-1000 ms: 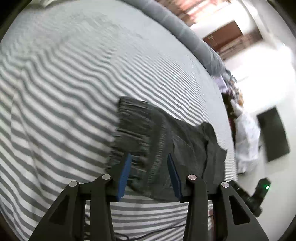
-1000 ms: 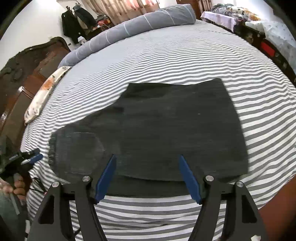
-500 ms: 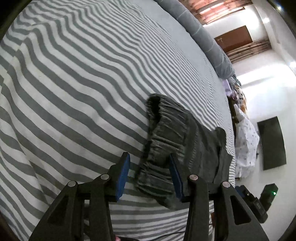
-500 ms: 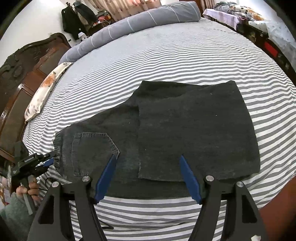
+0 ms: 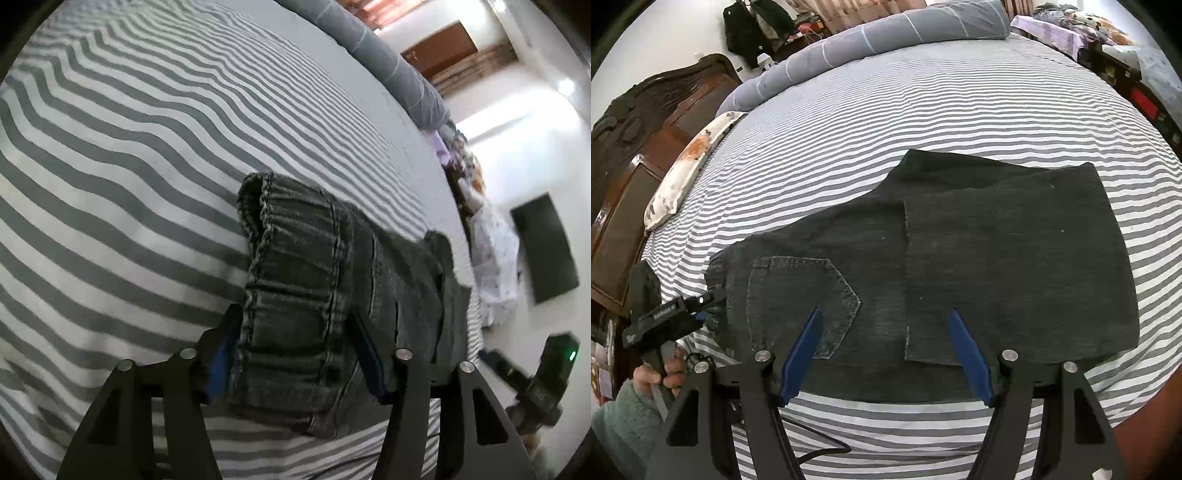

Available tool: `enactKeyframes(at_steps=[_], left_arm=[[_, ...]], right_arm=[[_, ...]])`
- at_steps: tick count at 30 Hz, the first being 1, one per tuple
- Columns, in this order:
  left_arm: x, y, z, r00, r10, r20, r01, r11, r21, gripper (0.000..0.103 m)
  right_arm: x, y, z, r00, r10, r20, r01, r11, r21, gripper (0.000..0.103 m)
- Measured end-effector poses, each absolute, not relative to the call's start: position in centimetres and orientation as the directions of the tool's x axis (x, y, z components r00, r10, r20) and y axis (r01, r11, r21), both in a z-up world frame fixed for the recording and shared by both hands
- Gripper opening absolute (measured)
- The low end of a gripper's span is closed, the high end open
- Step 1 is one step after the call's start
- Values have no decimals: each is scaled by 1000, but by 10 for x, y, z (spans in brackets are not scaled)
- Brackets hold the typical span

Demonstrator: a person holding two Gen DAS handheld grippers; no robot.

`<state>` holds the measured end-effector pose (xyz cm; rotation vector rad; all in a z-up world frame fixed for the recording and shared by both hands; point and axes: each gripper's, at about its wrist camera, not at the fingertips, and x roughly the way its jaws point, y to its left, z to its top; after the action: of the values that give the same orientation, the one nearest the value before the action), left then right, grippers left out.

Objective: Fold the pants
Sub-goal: 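Grasp the elastic waistband with the left tool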

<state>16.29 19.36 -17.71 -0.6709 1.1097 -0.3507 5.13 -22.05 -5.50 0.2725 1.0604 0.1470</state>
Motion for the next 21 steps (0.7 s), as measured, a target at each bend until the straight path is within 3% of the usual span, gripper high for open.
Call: enactKeyframes(at_steps=[2, 6, 9, 15, 21], left_arm=[[165, 198, -179, 425, -585, -691, -102, 728, -678, 57], [159, 194, -171, 440, -527, -727, -100, 776, -623, 29], [155, 187, -156, 453, -498, -740, -89, 800, -593, 20], [147, 171, -114, 488, -497, -718, -52, 804, -592, 11], [147, 124, -56, 510, -537, -672, 49, 798, -601, 10]], right_arm=[[49, -220, -56, 482, 256, -838, 12, 954, 299, 69], [43, -224, -54, 494, 264, -828, 12, 951, 310, 69], [38, -234, -51, 509, 265, -819, 21, 947, 320, 69], [28, -263, -46, 546, 280, -790, 55, 929, 367, 69], [19, -292, -47, 574, 295, -764, 96, 902, 420, 69]])
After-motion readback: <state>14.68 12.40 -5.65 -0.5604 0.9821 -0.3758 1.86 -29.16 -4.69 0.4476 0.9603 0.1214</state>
